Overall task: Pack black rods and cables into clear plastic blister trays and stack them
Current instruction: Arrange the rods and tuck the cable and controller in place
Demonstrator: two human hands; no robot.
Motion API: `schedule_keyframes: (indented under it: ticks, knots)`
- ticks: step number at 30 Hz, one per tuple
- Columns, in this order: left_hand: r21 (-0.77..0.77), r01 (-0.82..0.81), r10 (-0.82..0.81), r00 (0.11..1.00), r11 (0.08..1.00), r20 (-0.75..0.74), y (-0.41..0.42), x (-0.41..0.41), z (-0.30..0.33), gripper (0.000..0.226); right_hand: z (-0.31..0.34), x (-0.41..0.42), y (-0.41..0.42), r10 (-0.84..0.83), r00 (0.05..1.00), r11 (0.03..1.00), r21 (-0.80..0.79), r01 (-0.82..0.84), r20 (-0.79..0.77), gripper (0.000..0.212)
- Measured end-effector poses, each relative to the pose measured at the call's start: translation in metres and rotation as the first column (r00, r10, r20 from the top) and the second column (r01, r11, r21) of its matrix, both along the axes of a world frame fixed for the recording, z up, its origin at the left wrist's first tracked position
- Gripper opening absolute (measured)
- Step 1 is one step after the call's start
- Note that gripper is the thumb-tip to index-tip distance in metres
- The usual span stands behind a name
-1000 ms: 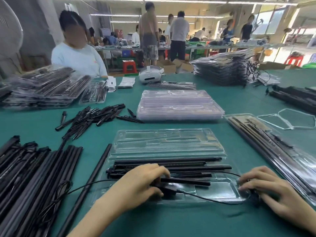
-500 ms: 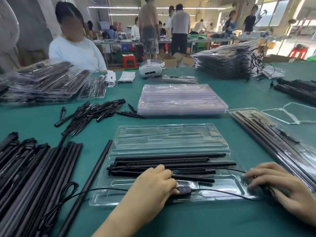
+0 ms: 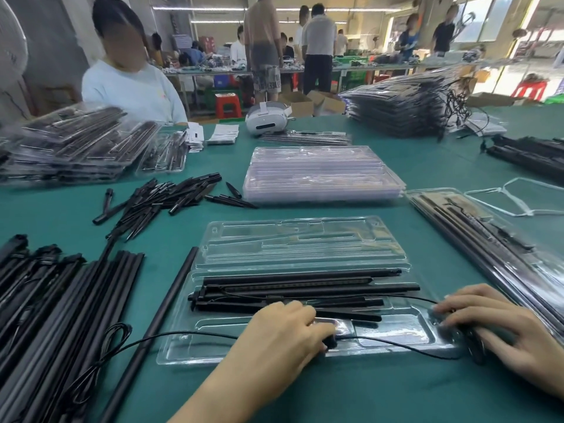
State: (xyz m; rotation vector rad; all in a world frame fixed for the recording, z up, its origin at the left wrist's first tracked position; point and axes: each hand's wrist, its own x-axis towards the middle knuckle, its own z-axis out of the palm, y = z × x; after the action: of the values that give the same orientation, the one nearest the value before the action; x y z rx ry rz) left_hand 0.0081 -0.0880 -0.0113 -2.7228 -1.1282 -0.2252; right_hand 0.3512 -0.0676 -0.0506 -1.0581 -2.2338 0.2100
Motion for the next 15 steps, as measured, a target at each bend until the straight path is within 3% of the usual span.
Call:
schedule_keyframes:
  ticks: [4, 7, 11, 15]
  knots:
    - [0.012, -0.027, 0.027, 1.0, 1.0, 0.002, 0.002, -0.002, 0.002, 0.017, 0.0, -0.003, -0.001, -0.005, 1.0, 1.0, -0.002, 0.005, 0.022, 0.045]
    - [0.028, -0.051, 0.051, 0.999, 0.998, 0.004, 0.0, 0.0, -0.001, 0.021, 0.001, -0.003, -0.001, -0.039, 0.999, 0.999, 0.005, 0.039, 0.012, 0.031]
    - [0.093, -0.036, 0.044, 0.995, 0.995, -0.087, -0.004, 0.006, -0.006, 0.014, 0.007, -0.009, -0.005, -0.073, 0.997, 0.997, -0.009, 0.074, 0.024, 0.038]
    - [0.113, -0.062, 0.082, 0.981, 0.992, -0.178, -0.005, 0.01, -0.013, 0.035, 0.013, -0.012, -0.009, -0.064, 0.998, 0.998, -0.018, 0.065, 0.019, 0.035]
